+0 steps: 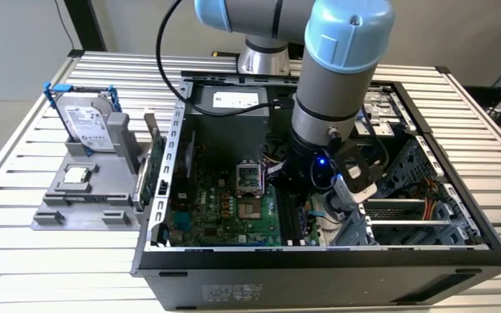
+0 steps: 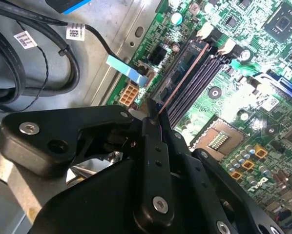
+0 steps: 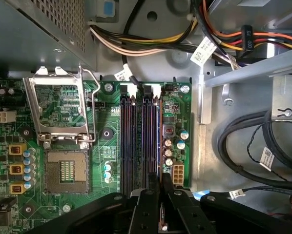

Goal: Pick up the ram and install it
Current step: 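Insert the ram into the slot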

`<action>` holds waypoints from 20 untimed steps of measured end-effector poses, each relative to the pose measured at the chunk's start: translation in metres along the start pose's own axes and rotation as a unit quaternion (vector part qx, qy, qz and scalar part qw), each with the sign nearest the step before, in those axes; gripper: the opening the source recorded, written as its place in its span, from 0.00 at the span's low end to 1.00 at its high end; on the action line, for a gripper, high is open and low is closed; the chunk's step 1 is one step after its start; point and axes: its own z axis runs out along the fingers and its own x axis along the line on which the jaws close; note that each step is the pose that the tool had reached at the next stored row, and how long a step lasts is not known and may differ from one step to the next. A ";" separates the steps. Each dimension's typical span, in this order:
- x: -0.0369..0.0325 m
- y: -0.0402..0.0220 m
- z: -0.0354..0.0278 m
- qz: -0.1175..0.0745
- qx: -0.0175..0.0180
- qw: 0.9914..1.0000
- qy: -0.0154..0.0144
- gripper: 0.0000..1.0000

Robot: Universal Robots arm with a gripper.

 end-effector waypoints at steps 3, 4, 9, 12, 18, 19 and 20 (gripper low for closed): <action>0.0000 0.0000 0.0003 0.000 0.000 1.000 0.000 0.00; 0.0000 0.0000 0.0004 0.000 0.000 1.000 0.000 0.00; 0.0007 0.0000 0.0005 0.000 0.000 1.000 0.000 0.00; 0.0008 -0.0001 0.0009 -0.001 0.000 1.000 0.000 0.00; 0.0011 -0.0004 0.0023 -0.001 0.000 1.000 0.000 0.00; 0.0011 -0.0004 0.0027 -0.001 0.000 1.000 0.000 0.00; 0.0011 -0.0004 0.0029 -0.001 0.000 1.000 0.000 0.00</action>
